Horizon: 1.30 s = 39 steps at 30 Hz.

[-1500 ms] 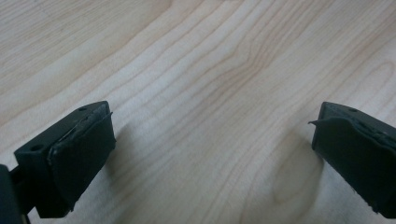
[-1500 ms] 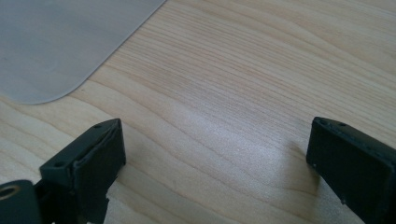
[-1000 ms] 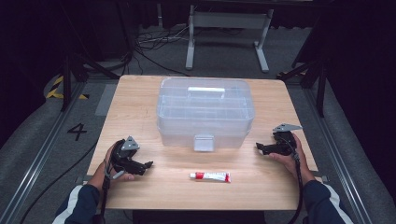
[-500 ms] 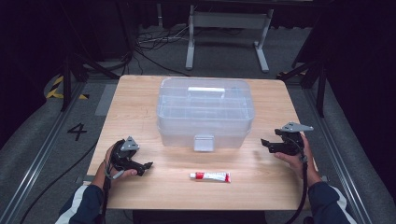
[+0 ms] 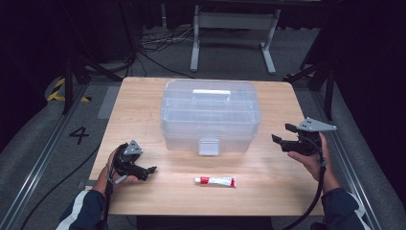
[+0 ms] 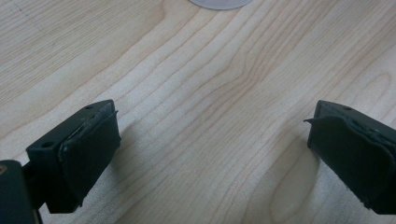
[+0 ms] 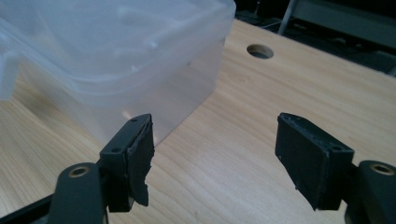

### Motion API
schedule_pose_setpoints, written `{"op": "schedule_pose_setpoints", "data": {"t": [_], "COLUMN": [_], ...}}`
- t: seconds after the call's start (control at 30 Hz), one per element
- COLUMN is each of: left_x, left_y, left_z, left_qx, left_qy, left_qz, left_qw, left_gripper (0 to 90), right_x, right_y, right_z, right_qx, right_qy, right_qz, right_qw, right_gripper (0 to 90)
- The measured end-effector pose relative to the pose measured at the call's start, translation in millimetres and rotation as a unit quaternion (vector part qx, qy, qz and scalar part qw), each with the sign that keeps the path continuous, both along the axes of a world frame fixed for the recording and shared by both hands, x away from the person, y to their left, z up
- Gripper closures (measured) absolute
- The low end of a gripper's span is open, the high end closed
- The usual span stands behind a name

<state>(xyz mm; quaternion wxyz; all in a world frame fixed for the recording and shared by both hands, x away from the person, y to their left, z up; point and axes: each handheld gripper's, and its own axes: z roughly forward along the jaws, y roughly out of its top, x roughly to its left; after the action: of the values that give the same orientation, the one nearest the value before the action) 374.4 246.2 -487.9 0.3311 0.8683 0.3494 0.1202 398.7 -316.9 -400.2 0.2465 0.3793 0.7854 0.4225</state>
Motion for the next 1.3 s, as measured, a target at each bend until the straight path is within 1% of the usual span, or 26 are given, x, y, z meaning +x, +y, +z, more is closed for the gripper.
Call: {"op": "schedule_pose_setpoints", "data": {"t": [0.07,0.13,0.17,0.2,0.23,0.27,0.3,0.33,0.4,0.43,0.47,0.5,0.63,0.67,0.7,0.77,0.83,0.9,0.97,1.03,1.07,1.1,1.17,1.2,1.23,1.3], "left_x": [0.0,0.0,0.0,0.0,0.0,-0.1,-0.1,-0.1,-0.1,-0.2,-0.2,-0.2,-0.4,-0.4,-0.5,-0.5,-0.6,-0.6,-0.8,-1.9,-2.0,-1.9,-1.8,-1.7,-1.5,-0.3], "left_y": [0.1,0.0,0.0,0.0,0.0,0.0,0.0,0.0,0.0,0.0,0.0,0.0,-0.1,-0.1,-0.1,-0.1,-0.1,-0.1,0.4,2.5,3.0,3.3,2.8,2.6,2.4,1.8], "left_z": [0.1,0.1,0.1,0.0,0.0,0.0,0.0,0.0,0.0,0.0,0.0,0.0,0.0,0.0,0.0,0.1,0.1,0.1,0.2,0.9,0.8,0.9,0.9,1.0,1.0,1.8], "left_qx": [0.000,0.000,0.000,0.000,0.000,0.000,0.000,0.000,0.000,0.000,0.000,0.000,0.000,0.000,0.001,0.000,0.001,0.000,-0.002,-0.008,-0.013,-0.013,-0.009,-0.009,-0.010,-0.007], "left_qy": [0.000,0.000,0.000,0.000,0.000,0.000,0.000,0.000,0.000,0.000,0.000,0.000,-0.001,-0.001,-0.001,-0.001,0.000,0.000,0.000,-0.005,-0.003,-0.003,-0.006,-0.005,-0.005,-0.004], "left_qz": [0.000,0.000,0.000,0.000,0.000,0.000,0.001,0.000,0.000,0.001,0.001,0.000,0.002,0.002,0.002,0.003,0.004,0.004,0.004,0.010,0.013,0.014,0.011,0.012,0.011,0.012], "left_qw": [1.0000,1.0000,1.0000,1.0000,1.0000,1.0000,1.0000,1.0000,1.0000,1.0000,1.0000,1.0000,1.0000,1.0000,1.0000,1.0000,1.0000,1.0000,1.0000,0.9999,0.9998,0.9998,0.9999,0.9999,0.9999,0.9999], "left_gripper": [2.7,2.7,2.7,2.7,2.7,2.7,2.7,2.7,2.7,2.7,2.7,2.7,2.8,2.8,2.8,2.8,2.8,2.8,3.1,7.9,10.3,10.7,10.7,10.6,10.6,11.6], "right_x": [-0.8,-2.5,-2.5,-2.7,-1.8,-0.9,1.3,5.1,6.2,8.8,11.4,11.4,19.6,22.3,22.3,27.9,31.5,35.4,38.4,40.8,42.4,44.0,48.0,52.1,52.1,56.8], "right_y": [3.2,8.1,8.1,10.0,12.1,13.4,15.6,18.8,19.7,22.5,25.8,25.8,35.5,39.3,39.3,47.4,54.2,61.3,68.4,74.9,79.6,83.2,90.4,96.1,96.1,105.8], "right_z": [7.8,17.8,17.8,22.6,29.5,32.7,37.5,45.2,47.1,53.0,59.7,59.7,73.9,78.2,78.2,87.7,93.2,96.7,99.2,100.8,101.5,101.8,101.5,100.7,100.7,100.1], "right_qx": [0.003,-0.005,-0.005,-0.003,0.001,0.000,-0.006,-0.005,-0.004,-0.008,-0.009,-0.009,-0.012,-0.017,-0.017,-0.016,-0.024,-0.028,-0.033,-0.040,-0.039,-0.039,-0.046,-0.051,-0.051,-0.058], "right_qy": [-0.003,-0.018,-0.018,-0.023,-0.029,-0.031,-0.035,-0.041,-0.043,-0.044,-0.047,-0.047,-0.049,-0.051,-0.051,-0.056,-0.063,-0.059,-0.060,-0.060,-0.058,-0.056,-0.052,-0.049,-0.049,-0.046], "right_qz": [0.009,0.016,0.016,0.022,0.031,0.032,0.033,0.038,0.039,0.041,0.049,0.049,0.063,0.067,0.067,0.078,0.081,0.090,0.098,0.103,0.108,0.114,0.115,0.122,0.122,0.128], "right_qw": [0.9999,0.9997,0.9997,0.9995,0.9991,0.9990,0.9988,0.9984,0.9983,0.9981,0.9976,0.9976,0.9967,0.9963,0.9963,0.9952,0.9945,0.9938,0.9929,0.9921,0.9916,0.9911,0.9910,0.9900,0.9900,0.9890], "right_gripper": [30.3,32.2,32.2,32.4,32.7,32.7,33.1,33.6,33.6,33.9,34.6,34.6,34.9,35.3,35.3,38.1,38.4,38.5,38.6,39.2,39.5,39.5,39.9,40.5,40.5,41.6]}}
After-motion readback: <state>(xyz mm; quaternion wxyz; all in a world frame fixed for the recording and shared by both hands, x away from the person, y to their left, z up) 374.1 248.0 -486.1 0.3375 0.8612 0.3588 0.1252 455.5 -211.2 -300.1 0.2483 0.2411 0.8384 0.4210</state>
